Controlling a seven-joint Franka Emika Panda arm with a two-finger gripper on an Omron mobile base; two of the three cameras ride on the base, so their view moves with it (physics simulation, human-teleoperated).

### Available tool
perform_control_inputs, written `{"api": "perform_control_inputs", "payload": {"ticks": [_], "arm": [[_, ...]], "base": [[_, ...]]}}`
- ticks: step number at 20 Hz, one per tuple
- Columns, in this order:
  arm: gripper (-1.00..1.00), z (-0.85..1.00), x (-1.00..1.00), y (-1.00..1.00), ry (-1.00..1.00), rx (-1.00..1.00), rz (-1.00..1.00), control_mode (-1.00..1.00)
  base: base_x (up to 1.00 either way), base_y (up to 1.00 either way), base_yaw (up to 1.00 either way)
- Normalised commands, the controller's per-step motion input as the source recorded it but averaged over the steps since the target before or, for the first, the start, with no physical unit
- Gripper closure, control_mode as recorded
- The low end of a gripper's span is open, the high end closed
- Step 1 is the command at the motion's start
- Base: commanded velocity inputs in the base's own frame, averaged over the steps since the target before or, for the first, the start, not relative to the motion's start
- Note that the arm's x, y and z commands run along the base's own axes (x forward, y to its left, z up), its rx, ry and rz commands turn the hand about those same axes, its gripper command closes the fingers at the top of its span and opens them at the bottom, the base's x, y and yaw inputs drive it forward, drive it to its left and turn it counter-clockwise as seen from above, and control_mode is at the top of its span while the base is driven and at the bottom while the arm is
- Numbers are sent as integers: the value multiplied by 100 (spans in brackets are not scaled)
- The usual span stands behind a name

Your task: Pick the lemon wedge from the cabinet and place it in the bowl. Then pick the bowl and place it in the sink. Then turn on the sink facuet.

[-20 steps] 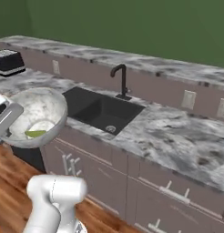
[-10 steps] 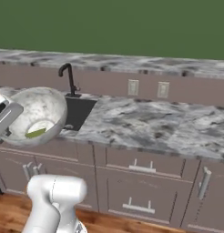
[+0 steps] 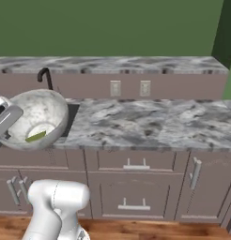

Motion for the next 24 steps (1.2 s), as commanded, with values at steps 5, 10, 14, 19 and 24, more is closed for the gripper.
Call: {"api": "perform_control_inputs", "payload": {"ticks": [5, 10, 14, 19, 24], "arm": [[100, 0, 0, 0, 0, 0, 0, 100], [100, 0, 0, 0, 0, 0, 0, 100], [100, 0, 0, 0, 0, 0, 0, 100], [100, 0, 0, 0, 0, 0, 0, 100], [100, 0, 0, 0, 0, 0, 0, 100]], "base": [[22, 43, -10], [25, 53, 0], [23, 32, 1], [54, 4, 2], [42, 10, 5]]}}
